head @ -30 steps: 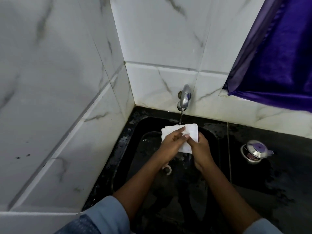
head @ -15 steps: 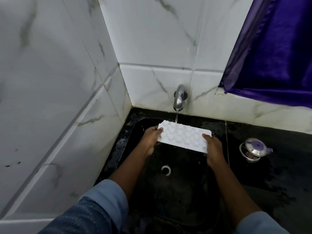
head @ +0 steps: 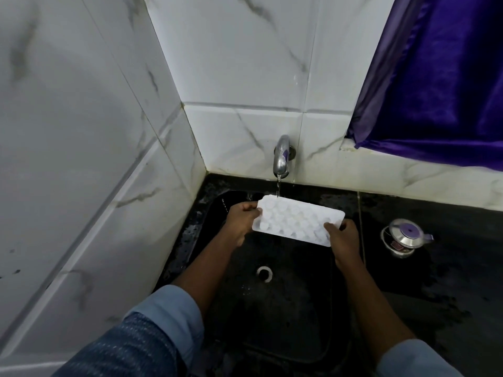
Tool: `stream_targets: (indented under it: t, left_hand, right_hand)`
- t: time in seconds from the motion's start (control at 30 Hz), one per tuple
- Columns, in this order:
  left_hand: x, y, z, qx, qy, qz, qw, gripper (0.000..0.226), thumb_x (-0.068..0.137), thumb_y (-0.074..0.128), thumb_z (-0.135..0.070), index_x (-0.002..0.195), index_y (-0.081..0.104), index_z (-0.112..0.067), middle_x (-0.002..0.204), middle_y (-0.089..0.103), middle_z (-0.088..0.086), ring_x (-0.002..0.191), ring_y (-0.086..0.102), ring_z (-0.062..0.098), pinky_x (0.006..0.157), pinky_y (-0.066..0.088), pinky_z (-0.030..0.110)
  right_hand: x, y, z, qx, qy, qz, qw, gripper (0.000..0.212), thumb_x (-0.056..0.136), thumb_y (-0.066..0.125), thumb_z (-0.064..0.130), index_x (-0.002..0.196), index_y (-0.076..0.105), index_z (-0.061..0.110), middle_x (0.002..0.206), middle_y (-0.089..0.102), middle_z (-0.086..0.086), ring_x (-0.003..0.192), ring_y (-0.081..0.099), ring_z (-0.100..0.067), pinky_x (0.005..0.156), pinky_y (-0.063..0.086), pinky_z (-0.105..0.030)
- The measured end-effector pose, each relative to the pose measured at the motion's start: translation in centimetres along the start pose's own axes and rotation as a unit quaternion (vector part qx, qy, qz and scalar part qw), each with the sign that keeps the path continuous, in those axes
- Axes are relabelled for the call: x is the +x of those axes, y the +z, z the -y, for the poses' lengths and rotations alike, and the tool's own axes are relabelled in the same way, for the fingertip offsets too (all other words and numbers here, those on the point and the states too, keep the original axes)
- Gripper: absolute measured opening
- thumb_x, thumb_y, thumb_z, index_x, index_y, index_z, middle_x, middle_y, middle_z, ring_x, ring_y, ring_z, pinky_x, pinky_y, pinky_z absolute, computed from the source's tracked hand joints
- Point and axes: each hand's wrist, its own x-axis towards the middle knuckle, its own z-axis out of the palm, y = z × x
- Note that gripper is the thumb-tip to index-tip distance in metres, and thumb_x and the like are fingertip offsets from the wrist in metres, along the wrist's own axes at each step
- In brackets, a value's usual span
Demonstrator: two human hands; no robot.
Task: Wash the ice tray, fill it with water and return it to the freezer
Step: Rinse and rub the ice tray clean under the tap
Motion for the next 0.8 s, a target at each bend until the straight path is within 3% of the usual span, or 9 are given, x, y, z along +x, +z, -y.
stream_targets:
  t: [0.3,0.43,0.53,0.6,0.7,0.8]
  left_hand:
    - [0.8,-5.9,1.5,-0.048,-0.001,-0.128,0.991,0.016,0.097,0.073,-0.007,0.112,0.076,-0.006,0.109,0.079,0.015,0.102,0.076,0.032,0.095,0.062,0.050]
    - [1.2,-8.6,1.9,-0.062,-0.002,-0.151,0.987,0.013,0.092,0.076,-0.006,0.104,0.079,-0.010,0.103,0.080,0.016,0.099,0.077,0.036,0.094,0.062,0.055]
    - [0.6,-9.8,1.4,-0.075,-0.002,-0.160,0.984,0.013,0.091,0.075,-0.002,0.096,0.077,-0.014,0.096,0.079,0.016,0.089,0.077,0.035,0.082,0.065,0.043]
    - [0.6,-10.5,1.2,-0.080,0.006,-0.158,0.984,0.012,0.092,0.074,-0.001,0.101,0.077,-0.009,0.092,0.079,0.014,0.080,0.076,0.029,0.071,0.063,0.034]
    - [1.0,-11.4,1.4,-0.090,0.004,-0.164,0.982,0.023,0.090,0.079,-0.005,0.113,0.078,-0.002,0.097,0.080,0.018,0.089,0.078,0.035,0.084,0.065,0.043]
    - [1.2,-11.2,1.5,-0.086,-0.002,-0.163,0.983,0.021,0.090,0.079,-0.005,0.111,0.079,-0.004,0.101,0.081,0.017,0.094,0.078,0.035,0.090,0.064,0.049]
  right_hand:
    - [-2.1,4.1,2.8,-0.067,-0.111,0.090,0.987,0.020,0.089,0.081,0.020,0.102,0.067,0.014,0.092,0.070,0.006,0.082,0.065,-0.005,0.068,0.048,-0.025]
    - [-2.8,6.2,3.7,-0.073,-0.127,0.119,0.982,0.021,0.088,0.082,0.018,0.104,0.068,0.014,0.094,0.072,0.004,0.085,0.067,-0.009,0.072,0.051,-0.029]
    - [-3.2,7.3,4.2,-0.073,-0.134,0.134,0.979,0.022,0.087,0.081,0.016,0.106,0.069,0.014,0.096,0.072,0.005,0.087,0.068,-0.011,0.078,0.053,-0.032]
    - [-3.3,7.8,4.5,-0.073,-0.133,0.141,0.978,0.025,0.088,0.081,0.016,0.109,0.070,0.015,0.098,0.073,0.005,0.089,0.069,-0.011,0.080,0.054,-0.032]
    - [-3.0,8.2,4.5,-0.083,-0.131,0.154,0.976,0.024,0.087,0.081,0.017,0.108,0.070,0.014,0.098,0.074,0.003,0.089,0.070,-0.014,0.080,0.055,-0.034]
    - [-2.7,7.8,4.5,-0.090,-0.130,0.159,0.975,0.019,0.087,0.081,0.016,0.104,0.071,0.013,0.095,0.074,0.002,0.087,0.070,-0.014,0.077,0.055,-0.033]
